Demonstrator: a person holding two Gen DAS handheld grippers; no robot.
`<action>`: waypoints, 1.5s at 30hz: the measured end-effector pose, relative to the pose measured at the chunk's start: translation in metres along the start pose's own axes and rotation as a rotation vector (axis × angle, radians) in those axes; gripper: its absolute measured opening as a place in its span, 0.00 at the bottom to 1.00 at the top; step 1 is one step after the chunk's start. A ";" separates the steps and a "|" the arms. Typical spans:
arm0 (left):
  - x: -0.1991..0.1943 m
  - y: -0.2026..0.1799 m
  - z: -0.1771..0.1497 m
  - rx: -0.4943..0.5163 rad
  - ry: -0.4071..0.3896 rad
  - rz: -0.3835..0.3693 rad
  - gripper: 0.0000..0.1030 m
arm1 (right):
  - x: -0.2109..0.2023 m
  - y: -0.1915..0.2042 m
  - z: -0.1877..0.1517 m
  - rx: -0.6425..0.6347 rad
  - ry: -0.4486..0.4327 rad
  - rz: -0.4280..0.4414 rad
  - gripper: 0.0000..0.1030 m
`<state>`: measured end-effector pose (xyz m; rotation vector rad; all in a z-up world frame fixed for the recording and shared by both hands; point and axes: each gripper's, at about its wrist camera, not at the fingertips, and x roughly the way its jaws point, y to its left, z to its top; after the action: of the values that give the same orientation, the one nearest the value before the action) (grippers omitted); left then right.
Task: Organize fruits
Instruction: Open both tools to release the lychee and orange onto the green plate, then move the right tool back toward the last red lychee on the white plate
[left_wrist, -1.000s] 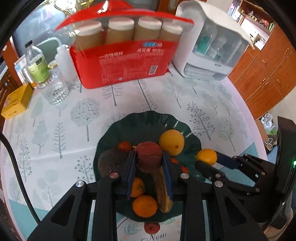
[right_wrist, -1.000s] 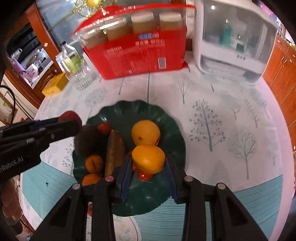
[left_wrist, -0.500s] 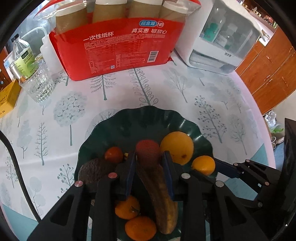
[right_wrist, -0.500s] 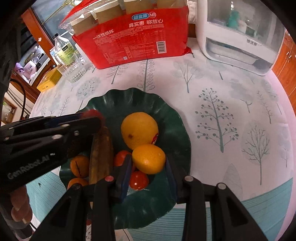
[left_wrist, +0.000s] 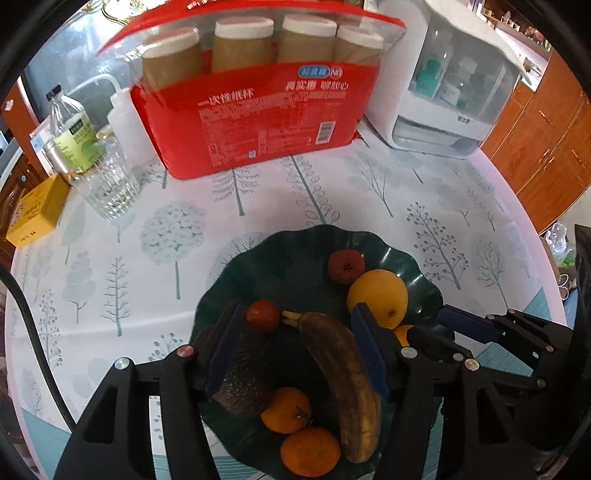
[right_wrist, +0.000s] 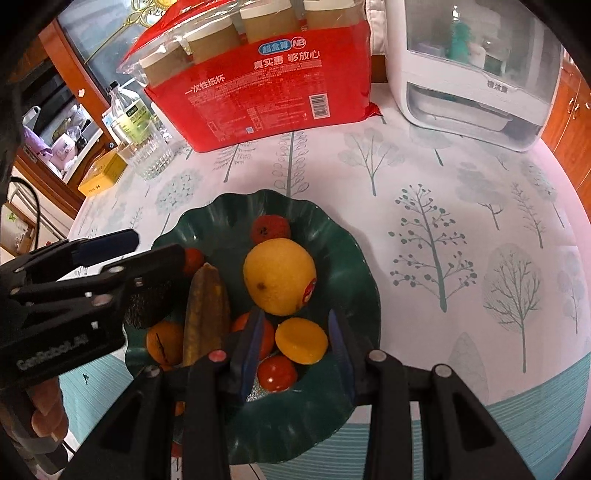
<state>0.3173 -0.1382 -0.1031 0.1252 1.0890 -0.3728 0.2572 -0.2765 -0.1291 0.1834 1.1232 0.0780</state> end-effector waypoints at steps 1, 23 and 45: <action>-0.003 0.001 0.000 -0.001 -0.006 0.001 0.59 | -0.001 0.000 0.000 0.003 -0.003 -0.001 0.35; -0.099 0.007 -0.015 -0.010 -0.129 0.062 0.63 | -0.081 0.017 -0.005 0.036 -0.095 0.008 0.35; -0.211 0.046 -0.084 -0.109 -0.243 0.132 0.73 | -0.174 0.083 -0.039 -0.015 -0.195 0.083 0.43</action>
<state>0.1768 -0.0224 0.0398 0.0523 0.8539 -0.2034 0.1495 -0.2180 0.0245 0.2200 0.9205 0.1395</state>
